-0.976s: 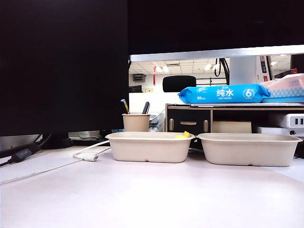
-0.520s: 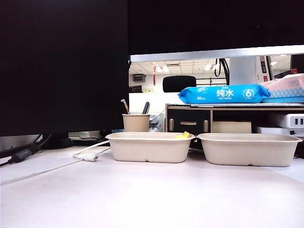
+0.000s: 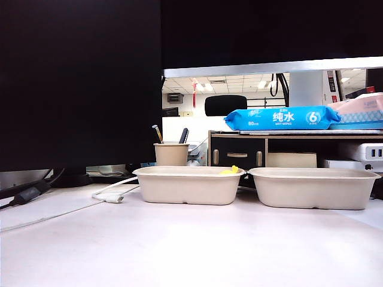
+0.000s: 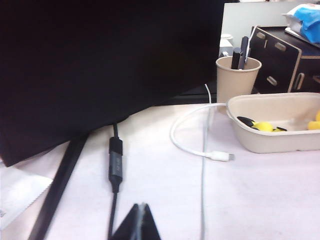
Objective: Put the dolls with similar colors into the same paper box, while dolls with different colors go into separate paper boxes.
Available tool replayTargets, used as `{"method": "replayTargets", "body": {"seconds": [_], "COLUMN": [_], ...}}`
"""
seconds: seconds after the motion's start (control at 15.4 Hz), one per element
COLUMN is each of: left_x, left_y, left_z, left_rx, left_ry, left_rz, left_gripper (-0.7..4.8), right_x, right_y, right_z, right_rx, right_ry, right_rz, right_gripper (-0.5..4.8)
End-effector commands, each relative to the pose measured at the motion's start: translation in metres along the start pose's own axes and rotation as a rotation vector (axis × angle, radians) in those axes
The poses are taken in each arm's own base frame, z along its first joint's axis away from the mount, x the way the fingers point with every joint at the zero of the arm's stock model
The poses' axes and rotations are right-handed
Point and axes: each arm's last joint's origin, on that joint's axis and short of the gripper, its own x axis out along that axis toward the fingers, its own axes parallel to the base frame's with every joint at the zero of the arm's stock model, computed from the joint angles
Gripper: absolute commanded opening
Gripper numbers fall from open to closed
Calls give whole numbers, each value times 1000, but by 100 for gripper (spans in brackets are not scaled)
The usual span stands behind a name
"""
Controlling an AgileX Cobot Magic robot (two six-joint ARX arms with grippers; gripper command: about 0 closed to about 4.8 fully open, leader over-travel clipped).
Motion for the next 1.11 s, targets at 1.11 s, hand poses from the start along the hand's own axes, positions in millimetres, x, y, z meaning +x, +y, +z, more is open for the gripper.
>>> {"method": "replayTargets", "body": {"seconds": [1.11], "left_x": [0], "left_y": [0], "left_z": [1], "left_rx": [1], "left_ry": [-7], "left_rz": [-3], "left_gripper": [-5], "right_x": [44], "right_y": [4], "right_z": [-72], "right_rx": [-32], "right_ry": [-110], "right_rz": [112], "right_gripper": [-1]}}
